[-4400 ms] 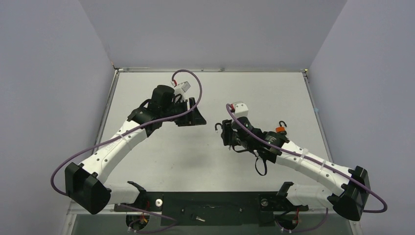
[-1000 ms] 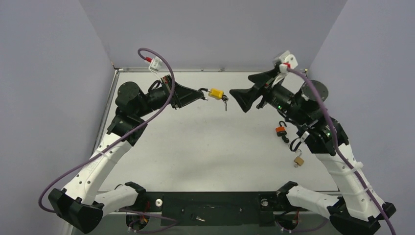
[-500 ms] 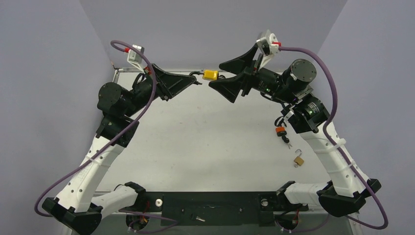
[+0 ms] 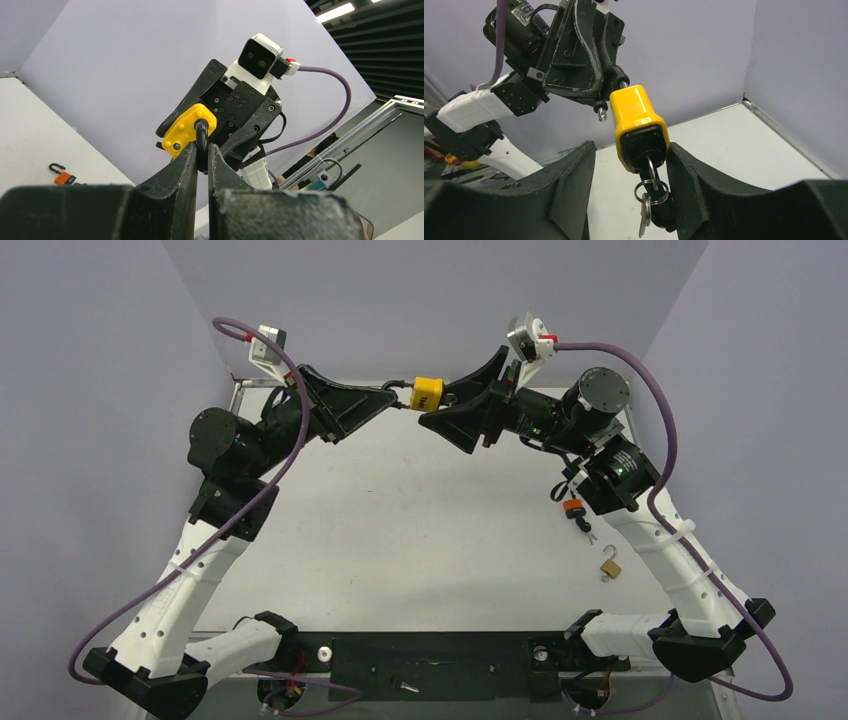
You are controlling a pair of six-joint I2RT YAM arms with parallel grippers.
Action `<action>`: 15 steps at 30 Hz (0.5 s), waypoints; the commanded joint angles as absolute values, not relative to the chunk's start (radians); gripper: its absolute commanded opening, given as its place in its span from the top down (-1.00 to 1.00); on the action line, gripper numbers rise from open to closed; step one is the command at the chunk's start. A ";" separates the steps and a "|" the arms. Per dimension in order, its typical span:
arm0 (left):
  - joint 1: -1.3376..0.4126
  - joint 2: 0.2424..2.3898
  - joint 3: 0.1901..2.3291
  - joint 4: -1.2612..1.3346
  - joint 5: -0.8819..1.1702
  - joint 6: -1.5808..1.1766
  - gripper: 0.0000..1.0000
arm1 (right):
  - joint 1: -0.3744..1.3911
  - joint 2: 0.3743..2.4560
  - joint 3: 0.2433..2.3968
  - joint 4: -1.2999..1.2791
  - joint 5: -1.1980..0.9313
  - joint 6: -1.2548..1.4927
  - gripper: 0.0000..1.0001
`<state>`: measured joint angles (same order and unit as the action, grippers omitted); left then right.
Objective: Lock with the key
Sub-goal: Lock the lock.
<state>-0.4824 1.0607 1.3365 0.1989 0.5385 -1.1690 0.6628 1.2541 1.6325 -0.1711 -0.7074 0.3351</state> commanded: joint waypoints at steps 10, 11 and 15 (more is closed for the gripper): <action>-0.478 1.019 1.344 0.230 0.559 -1.120 1.00 | 0.685 1.203 1.508 0.169 -0.746 0.592 0.04; -0.477 1.019 1.343 0.229 0.559 -1.119 1.00 | 0.685 1.198 1.505 0.174 -0.745 0.596 0.04; -0.478 1.020 1.341 0.236 0.569 -1.118 1.00 | 0.683 1.190 1.498 0.178 -0.736 0.602 0.04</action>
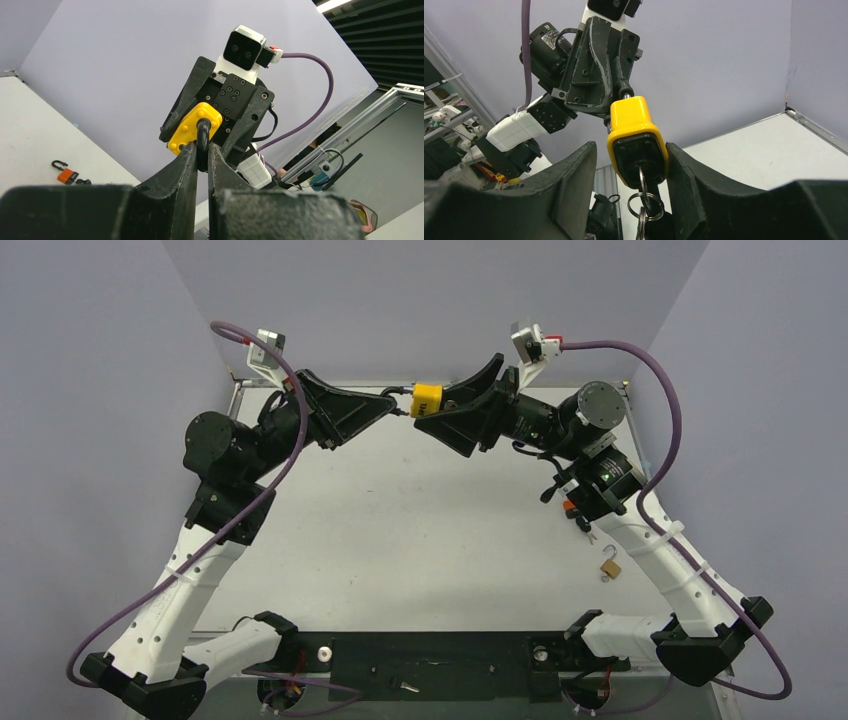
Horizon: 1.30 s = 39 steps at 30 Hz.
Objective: Lock with the key
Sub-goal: Lock the lock.
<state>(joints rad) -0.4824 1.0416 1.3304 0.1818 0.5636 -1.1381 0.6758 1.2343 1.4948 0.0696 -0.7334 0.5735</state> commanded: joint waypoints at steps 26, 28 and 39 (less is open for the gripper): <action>-0.479 1.028 1.331 0.119 0.605 -1.009 0.93 | 0.688 1.166 1.477 0.118 -0.697 0.618 1.00; -0.479 1.015 1.325 0.055 0.595 -0.959 0.76 | 0.689 1.153 1.459 0.127 -0.699 0.645 1.00; -0.479 0.983 1.316 -0.067 0.705 -0.846 0.50 | 0.701 1.094 1.362 0.087 -0.677 0.669 1.00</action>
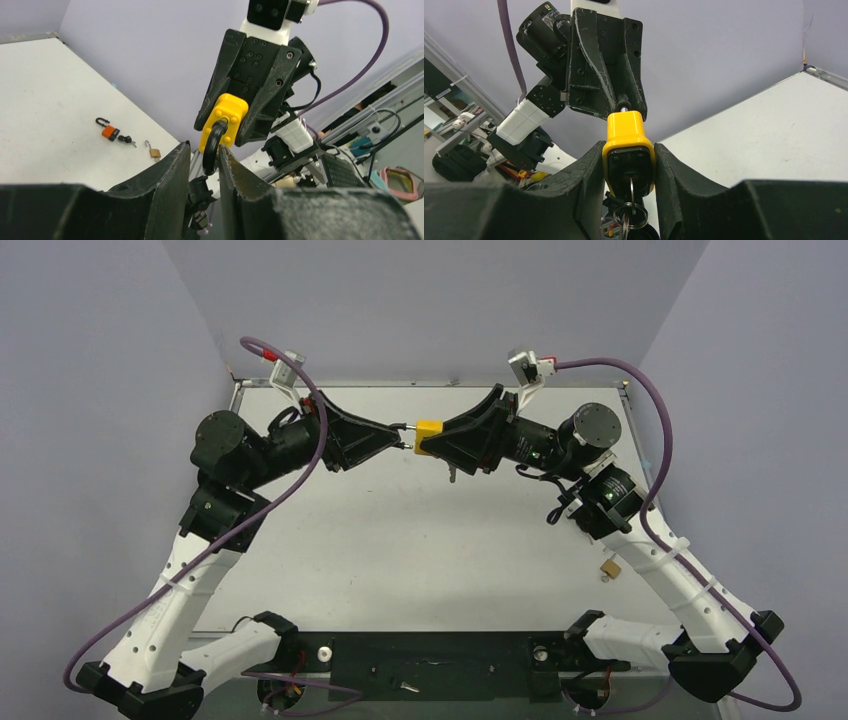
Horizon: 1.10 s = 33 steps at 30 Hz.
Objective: Lock with the key
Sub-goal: Lock the lock.
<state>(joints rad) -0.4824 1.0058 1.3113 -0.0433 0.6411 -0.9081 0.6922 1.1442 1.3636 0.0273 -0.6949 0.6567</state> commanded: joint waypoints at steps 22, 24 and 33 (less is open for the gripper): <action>-0.477 0.983 1.357 -0.178 0.774 -0.728 0.50 | 0.701 1.091 1.341 0.034 -0.733 0.683 1.00; -0.477 0.983 1.362 -0.179 0.775 -0.723 0.49 | 0.700 1.087 1.339 0.028 -0.733 0.680 1.00; -0.477 0.992 1.368 -0.177 0.781 -0.712 0.48 | 0.701 1.078 1.336 0.016 -0.731 0.674 1.00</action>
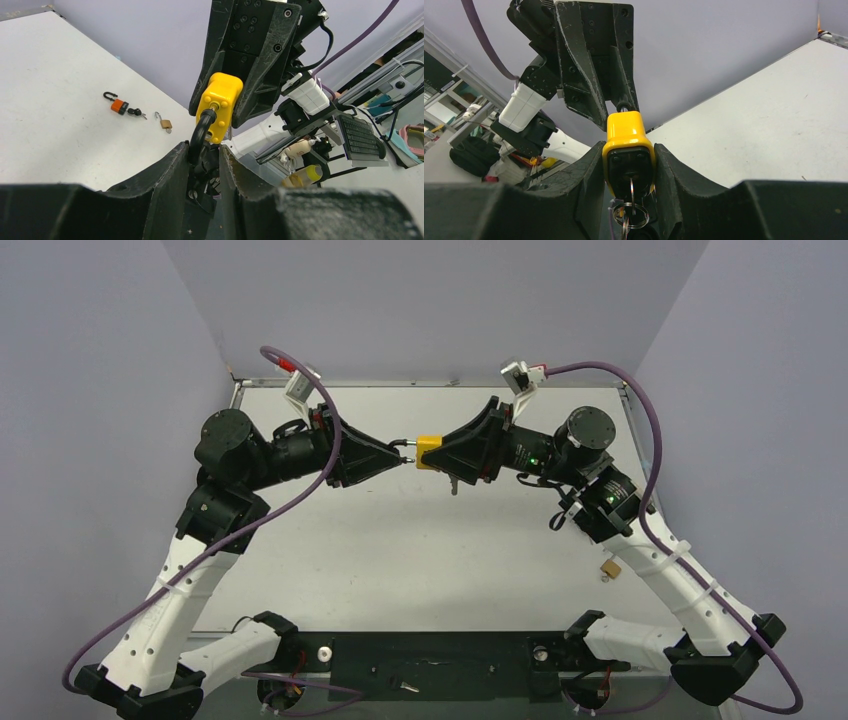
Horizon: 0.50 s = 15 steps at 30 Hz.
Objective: Lock with the key
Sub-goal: Lock the lock.
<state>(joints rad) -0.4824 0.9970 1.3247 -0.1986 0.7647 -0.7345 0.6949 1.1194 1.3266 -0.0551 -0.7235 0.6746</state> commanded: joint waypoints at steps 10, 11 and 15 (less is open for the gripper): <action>-0.477 1.003 1.352 -0.157 0.778 -0.729 1.00 | 0.707 1.073 1.329 0.003 -0.734 0.660 1.00; -0.478 1.002 1.348 -0.149 0.779 -0.739 1.00 | 0.711 1.074 1.328 0.003 -0.735 0.654 1.00; -0.482 1.002 1.315 -0.085 0.793 -0.776 1.00 | 0.733 1.082 1.324 0.004 -0.733 0.657 1.00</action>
<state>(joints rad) -0.4824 1.0000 1.3224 -0.1833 0.7807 -0.7406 0.7017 1.1030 1.3243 -0.0689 -0.7219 0.6632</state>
